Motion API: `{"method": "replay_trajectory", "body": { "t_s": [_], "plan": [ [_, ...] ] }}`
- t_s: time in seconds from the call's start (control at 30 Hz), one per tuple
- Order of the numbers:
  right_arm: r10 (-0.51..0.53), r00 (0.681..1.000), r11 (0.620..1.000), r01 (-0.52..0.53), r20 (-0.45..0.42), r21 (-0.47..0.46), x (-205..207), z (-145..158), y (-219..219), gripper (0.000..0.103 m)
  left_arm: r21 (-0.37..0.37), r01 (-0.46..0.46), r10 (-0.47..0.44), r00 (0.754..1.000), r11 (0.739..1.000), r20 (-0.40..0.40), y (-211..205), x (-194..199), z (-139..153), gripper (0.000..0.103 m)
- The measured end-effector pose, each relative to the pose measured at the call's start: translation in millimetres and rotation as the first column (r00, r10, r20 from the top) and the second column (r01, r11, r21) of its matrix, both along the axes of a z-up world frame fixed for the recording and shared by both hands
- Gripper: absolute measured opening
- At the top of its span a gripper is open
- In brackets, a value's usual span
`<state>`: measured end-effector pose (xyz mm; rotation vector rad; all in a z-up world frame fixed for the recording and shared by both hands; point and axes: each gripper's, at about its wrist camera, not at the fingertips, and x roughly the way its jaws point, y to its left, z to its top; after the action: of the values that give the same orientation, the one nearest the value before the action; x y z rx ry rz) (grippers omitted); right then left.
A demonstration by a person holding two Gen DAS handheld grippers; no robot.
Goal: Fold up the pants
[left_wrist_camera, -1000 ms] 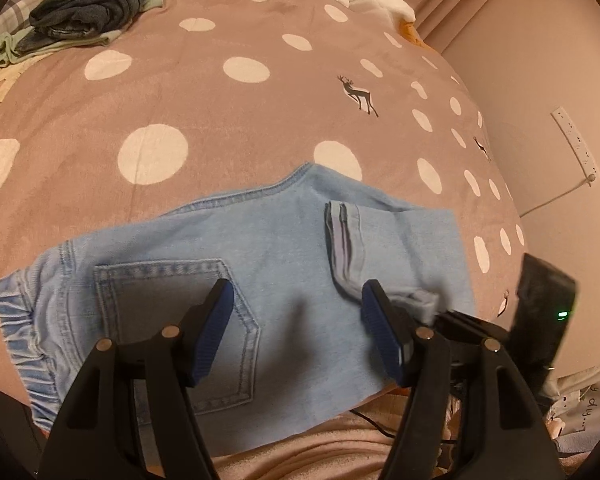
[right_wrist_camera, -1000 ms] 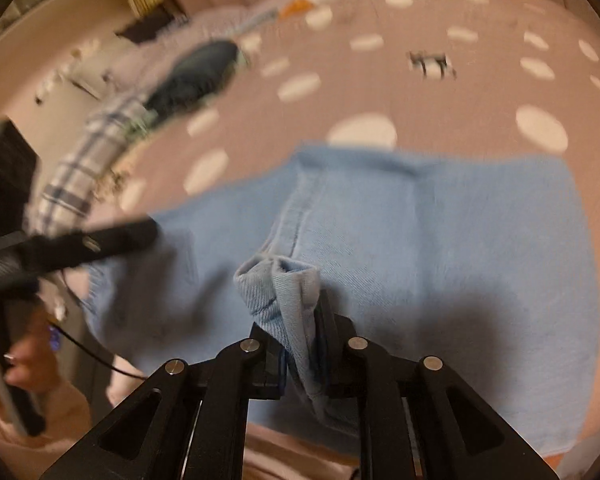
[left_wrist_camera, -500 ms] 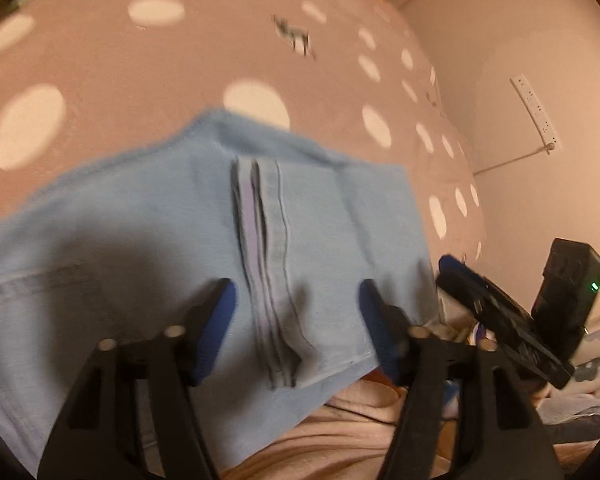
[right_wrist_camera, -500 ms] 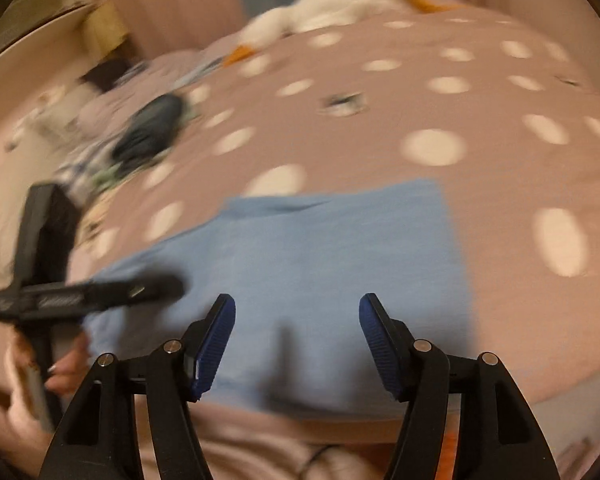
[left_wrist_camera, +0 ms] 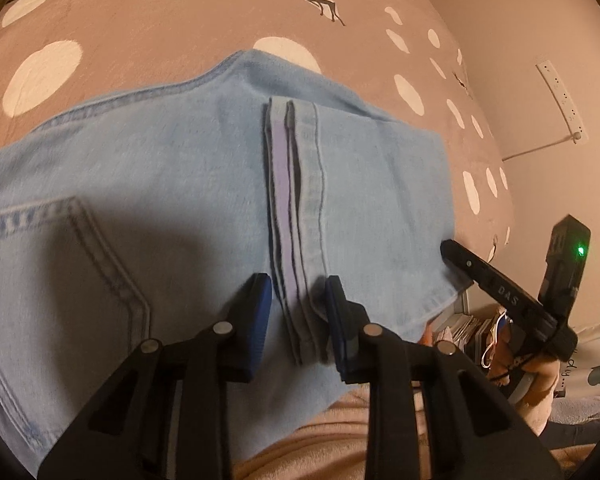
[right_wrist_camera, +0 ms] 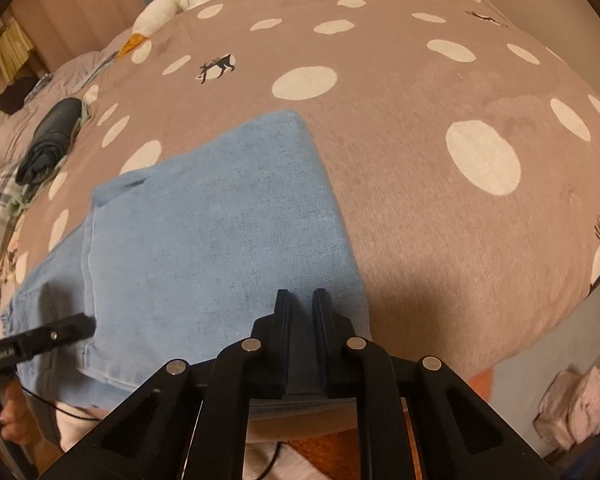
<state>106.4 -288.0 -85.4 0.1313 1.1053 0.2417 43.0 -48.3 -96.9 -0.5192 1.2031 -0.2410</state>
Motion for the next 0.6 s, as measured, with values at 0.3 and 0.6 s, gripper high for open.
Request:
{"method": "replay_trajectory", "body": {
  "t_s": [0.3, 0.6],
  "plan": [
    [-0.009, 1.0, 0.996, 0.008, -0.009, -0.084, 4.3, 8.3, 8.8, 0.017, 0.165, -0.27, 0.25, 0.959, 0.949, 0.13, 71.2, -45.9, 51.0, 0.074],
    [0.135, 0.985, 0.99, -0.13, 0.109, -0.053, 11.1, 32.7, 54.8, 0.069, 0.079, -0.646, 0.622, 0.756, 0.759, 0.203, 164.5, -121.6, 59.2, 0.092]
  ]
}}
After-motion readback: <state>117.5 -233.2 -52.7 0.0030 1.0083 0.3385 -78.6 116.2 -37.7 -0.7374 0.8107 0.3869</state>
